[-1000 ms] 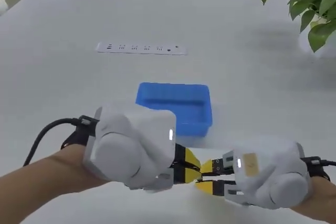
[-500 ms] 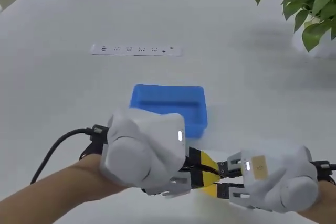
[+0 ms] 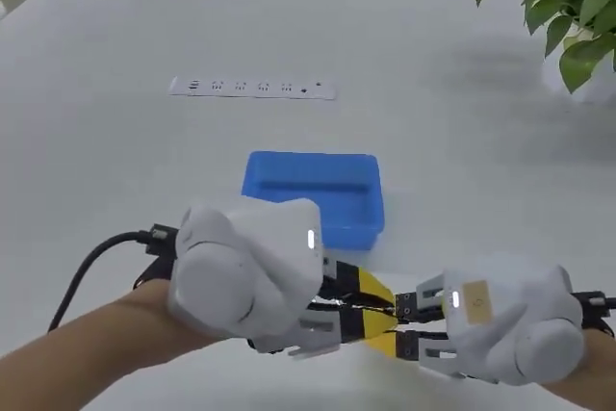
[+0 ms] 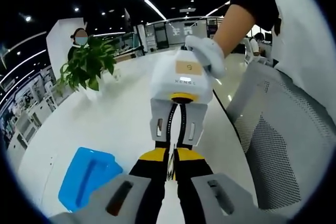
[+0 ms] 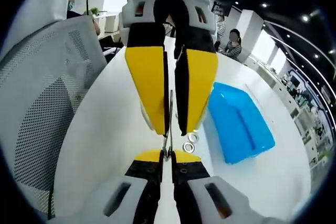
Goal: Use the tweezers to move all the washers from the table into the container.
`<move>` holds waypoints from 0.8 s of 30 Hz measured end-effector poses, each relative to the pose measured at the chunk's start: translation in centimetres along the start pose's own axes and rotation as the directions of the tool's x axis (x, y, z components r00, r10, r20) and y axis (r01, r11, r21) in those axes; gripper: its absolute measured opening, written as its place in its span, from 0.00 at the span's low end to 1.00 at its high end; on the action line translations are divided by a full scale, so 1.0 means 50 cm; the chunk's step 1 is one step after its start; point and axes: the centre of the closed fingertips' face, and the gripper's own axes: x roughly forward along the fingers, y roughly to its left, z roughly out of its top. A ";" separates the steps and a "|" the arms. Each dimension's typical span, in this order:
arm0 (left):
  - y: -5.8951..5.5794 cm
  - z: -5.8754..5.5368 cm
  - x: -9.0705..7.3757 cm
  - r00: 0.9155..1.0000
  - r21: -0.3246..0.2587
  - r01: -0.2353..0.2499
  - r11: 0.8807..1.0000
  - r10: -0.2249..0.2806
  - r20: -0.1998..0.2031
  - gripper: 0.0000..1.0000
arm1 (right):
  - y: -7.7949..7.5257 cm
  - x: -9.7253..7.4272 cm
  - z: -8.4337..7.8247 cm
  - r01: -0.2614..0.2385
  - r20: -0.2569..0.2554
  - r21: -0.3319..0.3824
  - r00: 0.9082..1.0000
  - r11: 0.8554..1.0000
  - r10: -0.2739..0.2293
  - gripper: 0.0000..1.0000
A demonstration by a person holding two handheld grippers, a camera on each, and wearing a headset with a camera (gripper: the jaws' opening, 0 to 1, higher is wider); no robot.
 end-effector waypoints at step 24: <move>0.004 -0.013 -0.019 1.000 0.023 -0.014 1.000 0.014 0.013 0.05 | -0.004 0.007 0.004 -0.007 0.017 0.018 1.000 1.000 0.006 0.07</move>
